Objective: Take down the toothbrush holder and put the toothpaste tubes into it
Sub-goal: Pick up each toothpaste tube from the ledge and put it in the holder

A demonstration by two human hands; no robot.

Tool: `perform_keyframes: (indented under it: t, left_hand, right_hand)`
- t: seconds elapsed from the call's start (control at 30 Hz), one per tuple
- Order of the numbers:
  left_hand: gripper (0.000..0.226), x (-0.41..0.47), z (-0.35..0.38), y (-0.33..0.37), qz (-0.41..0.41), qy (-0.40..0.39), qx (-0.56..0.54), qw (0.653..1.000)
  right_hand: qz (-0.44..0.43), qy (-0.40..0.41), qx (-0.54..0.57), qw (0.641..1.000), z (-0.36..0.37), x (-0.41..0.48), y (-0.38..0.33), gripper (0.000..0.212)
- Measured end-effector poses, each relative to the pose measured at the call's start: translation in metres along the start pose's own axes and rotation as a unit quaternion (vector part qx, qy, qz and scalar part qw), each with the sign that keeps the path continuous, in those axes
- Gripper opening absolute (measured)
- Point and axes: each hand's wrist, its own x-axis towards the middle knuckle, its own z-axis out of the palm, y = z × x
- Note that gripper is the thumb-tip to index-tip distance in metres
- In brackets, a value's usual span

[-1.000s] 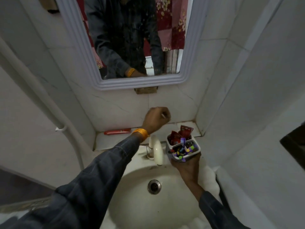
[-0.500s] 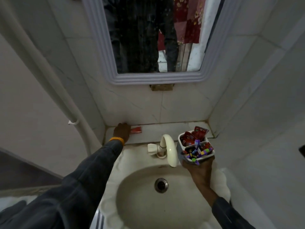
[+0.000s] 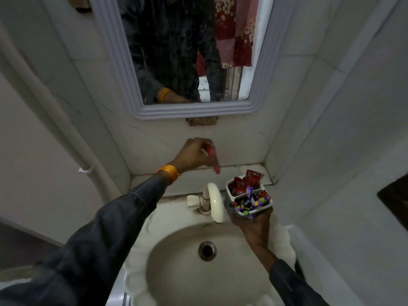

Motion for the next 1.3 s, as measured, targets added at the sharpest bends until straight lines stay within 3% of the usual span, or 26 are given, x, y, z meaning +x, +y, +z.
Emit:
perform_keyframes:
  t: [0.17,0.47,0.67,0.83,0.93,1.13,1.3]
  left_hand:
    - [0.017,0.014,0.036,0.065,0.083,-0.045,-0.033,0.995]
    - [0.036,0.034,0.114,0.069,0.070,-0.097,0.140,0.983]
    - [0.006,0.036,0.120,0.070,0.080,-0.112,0.145,0.980]
    - [0.013,0.036,0.123,0.068,0.089,-0.113,0.160,0.977]
    - [0.015,0.037,0.122,0.065,0.091,-0.099,0.153,0.979]
    - [0.013,0.029,0.091,0.039,0.033,-0.012,0.134,0.990]
    - [0.031,0.007,0.078,0.001,-0.039,0.043,0.159,0.986]
  right_hand:
    - [-0.010,-0.010,-0.002,1.000,0.001,-0.002,-0.003,0.117]
    - [0.002,-0.031,0.019,0.999,0.001,-0.001,-0.001,0.139]
    - [-0.007,-0.026,-0.036,0.999,0.000,-0.001,-0.001,0.123]
    - [0.008,-0.034,-0.023,0.999,0.002,0.005,0.014,0.127]
    - [0.022,-0.044,-0.028,0.998,-0.001,0.003,0.010,0.114]
    - [0.008,-0.020,-0.014,1.000,0.001,0.002,-0.001,0.119]
    - [0.016,0.013,-0.036,0.999,-0.004,-0.002,-0.019,0.125]
